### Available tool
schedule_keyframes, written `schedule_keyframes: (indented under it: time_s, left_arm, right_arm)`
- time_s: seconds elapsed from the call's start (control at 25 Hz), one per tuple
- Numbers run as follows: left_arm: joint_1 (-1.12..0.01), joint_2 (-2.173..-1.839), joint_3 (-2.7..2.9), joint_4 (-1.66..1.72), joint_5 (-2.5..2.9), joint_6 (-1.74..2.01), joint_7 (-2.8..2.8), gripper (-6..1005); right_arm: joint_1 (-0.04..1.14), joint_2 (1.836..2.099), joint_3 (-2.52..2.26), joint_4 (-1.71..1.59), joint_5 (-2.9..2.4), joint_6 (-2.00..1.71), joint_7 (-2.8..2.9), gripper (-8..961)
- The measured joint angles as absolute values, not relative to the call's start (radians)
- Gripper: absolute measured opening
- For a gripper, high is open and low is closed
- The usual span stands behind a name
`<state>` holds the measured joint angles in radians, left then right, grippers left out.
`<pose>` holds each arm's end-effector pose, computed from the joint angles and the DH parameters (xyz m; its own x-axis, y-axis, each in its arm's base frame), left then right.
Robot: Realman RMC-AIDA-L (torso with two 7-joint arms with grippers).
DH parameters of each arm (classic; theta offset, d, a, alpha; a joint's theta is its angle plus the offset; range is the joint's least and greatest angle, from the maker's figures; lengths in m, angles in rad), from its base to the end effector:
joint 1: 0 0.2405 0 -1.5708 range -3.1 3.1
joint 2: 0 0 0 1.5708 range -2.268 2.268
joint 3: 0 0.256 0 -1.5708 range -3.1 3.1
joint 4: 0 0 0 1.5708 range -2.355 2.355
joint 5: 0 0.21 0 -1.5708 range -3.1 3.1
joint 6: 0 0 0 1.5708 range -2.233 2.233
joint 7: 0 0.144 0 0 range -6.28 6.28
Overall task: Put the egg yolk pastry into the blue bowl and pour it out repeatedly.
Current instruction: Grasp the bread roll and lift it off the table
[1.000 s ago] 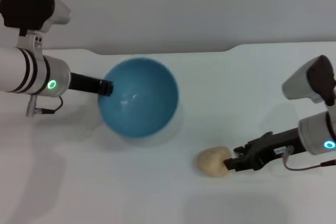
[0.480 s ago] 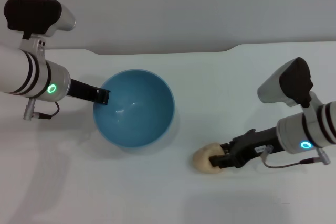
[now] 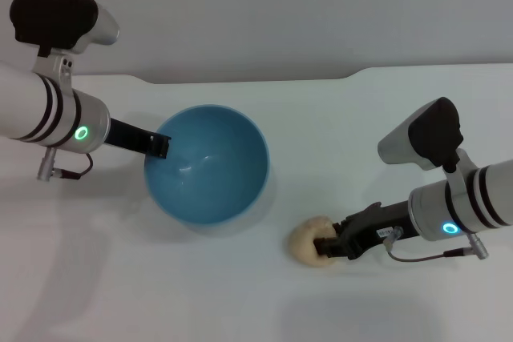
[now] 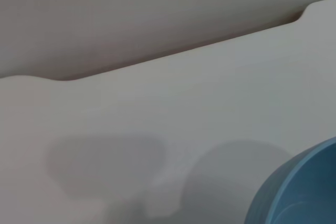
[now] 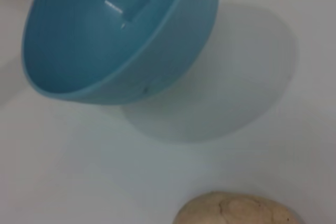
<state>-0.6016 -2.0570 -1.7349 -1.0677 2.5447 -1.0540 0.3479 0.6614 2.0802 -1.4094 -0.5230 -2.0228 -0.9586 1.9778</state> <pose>-0.2210 0.4007 -0.0179 0.5826 0.7933 0.1769 0.7290 -0.4139 -0.5451 0.2628 0.3532 -0.0976 0.7437 -0.6663 -0.0545 -0.6566 -0.7126 -0.2473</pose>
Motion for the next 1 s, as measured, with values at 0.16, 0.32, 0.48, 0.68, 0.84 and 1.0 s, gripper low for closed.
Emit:
schedule_keyframes:
  time_s: [0.16, 0.32, 0.48, 0.68, 0.84, 1.0]
  left_arm:
    - [-0.604, -2.056, -1.735, -1.068, 2.545, -1.068, 0.351, 12]
    - [-0.608, -2.055, -1.735, -1.068, 2.545, -1.084, 0.353, 13]
    - [-0.613, -2.054, -1.732, -1.068, 2.545, -1.099, 0.353, 13]
    - [-0.622, -2.054, -1.701, -1.068, 2.546, -1.111, 0.354, 13]
    - [-0.641, -2.054, -1.665, -1.067, 2.550, -1.132, 0.354, 13]
    - [-0.683, -2.060, -1.584, -1.059, 2.561, -1.175, 0.343, 13]
  right_arm:
    - [0.649, 2.076, -1.400, -0.529, -2.013, -0.967, 1.979, 337]
    - [0.642, 2.073, -1.392, -0.534, -2.013, -0.981, 1.979, 263]
    - [0.603, 2.068, -1.351, -0.589, -2.013, -1.052, 1.971, 228]
    - [0.518, 2.067, -1.234, -0.724, -2.015, -1.234, 1.912, 206]
    - [0.495, 2.066, -1.084, -0.764, -2.014, -1.465, 1.816, 188]
    - [0.471, 2.069, -0.948, -0.801, -1.910, -1.707, 1.694, 156]
